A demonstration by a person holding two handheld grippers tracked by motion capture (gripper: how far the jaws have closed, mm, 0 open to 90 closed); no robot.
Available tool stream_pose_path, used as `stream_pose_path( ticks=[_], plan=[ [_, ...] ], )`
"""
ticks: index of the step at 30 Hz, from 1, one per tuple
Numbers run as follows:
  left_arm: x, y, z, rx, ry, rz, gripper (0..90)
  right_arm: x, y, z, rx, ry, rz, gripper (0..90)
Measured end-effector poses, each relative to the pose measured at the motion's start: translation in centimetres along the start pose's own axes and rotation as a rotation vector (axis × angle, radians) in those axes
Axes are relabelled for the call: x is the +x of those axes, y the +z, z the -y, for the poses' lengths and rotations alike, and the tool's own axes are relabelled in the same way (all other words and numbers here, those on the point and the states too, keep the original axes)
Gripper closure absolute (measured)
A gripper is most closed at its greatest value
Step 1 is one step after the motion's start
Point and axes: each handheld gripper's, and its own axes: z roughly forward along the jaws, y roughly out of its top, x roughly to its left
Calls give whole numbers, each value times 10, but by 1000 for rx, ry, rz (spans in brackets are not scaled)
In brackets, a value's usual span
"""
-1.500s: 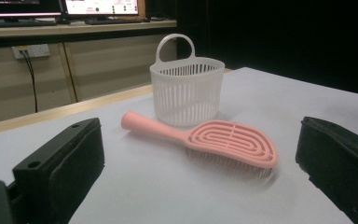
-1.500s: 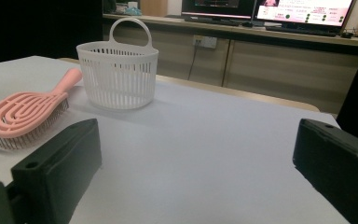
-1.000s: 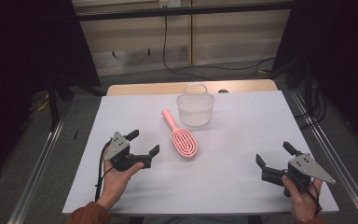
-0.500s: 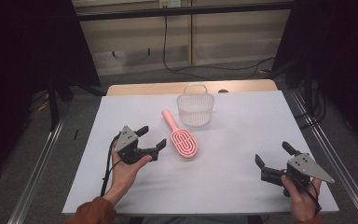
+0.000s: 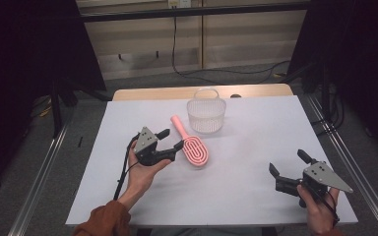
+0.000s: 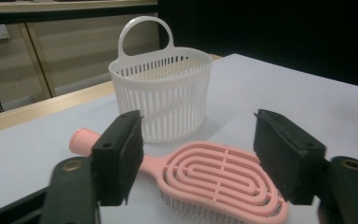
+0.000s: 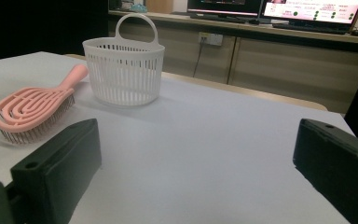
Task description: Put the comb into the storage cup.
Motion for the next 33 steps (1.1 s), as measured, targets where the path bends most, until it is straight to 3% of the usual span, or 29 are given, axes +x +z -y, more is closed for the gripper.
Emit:
stream_pose_path(
  ticks=[5,7,8,9,10,13,16,19,25,29,33],
  plan=[
    [2,5,2,5,-24,15,456,0,0,0,0,-1,0,4],
    [4,6,2,18,-26,12,553,0,0,0,0,0,0,4],
    [5,7,3,18,-39,17,553,0,0,0,-1,-1,-1,3],
    [6,7,3,28,-43,9,628,0,0,0,-4,-2,-2,3],
    [7,8,3,33,-47,5,628,0,0,0,-4,-2,-2,3],
    [12,8,5,47,-60,23,765,0,0,0,-3,-3,-2,4],
    [15,10,7,63,-82,36,844,0,0,0,-2,-2,-3,4],
    [21,13,6,90,-66,41,863,0,0,0,-3,0,-2,4],
    [29,25,2,126,-105,59,878,0,0,0,0,-2,-2,4],
    [18,32,-1,174,-86,79,878,0,0,0,0,-3,-4,4],
    [12,41,0,198,-96,91,878,0,0,0,-2,-4,-6,4]
  ],
)
